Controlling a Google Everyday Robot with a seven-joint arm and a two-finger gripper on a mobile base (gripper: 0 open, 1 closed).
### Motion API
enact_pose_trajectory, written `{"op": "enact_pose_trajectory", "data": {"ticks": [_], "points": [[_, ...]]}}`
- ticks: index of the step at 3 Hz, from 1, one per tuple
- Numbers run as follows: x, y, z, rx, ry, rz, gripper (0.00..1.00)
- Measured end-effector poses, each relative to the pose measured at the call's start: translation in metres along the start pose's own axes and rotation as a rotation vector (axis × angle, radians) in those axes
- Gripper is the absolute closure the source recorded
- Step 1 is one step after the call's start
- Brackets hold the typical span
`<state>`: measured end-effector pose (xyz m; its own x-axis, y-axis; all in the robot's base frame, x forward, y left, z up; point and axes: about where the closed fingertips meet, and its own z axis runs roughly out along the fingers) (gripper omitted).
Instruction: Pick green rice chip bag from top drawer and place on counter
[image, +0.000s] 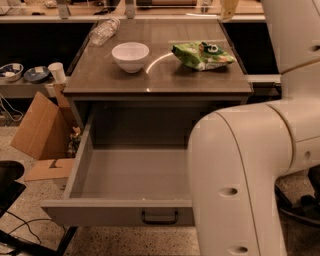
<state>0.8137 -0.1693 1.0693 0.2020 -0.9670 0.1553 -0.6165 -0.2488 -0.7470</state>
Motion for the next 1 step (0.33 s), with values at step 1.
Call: {"op": "enact_pose_trajectory", "data": {"ticks": [1], "points": [[0.0137,-0.0366,-0.0783,0.072,0.133,0.006,0.0]]}}
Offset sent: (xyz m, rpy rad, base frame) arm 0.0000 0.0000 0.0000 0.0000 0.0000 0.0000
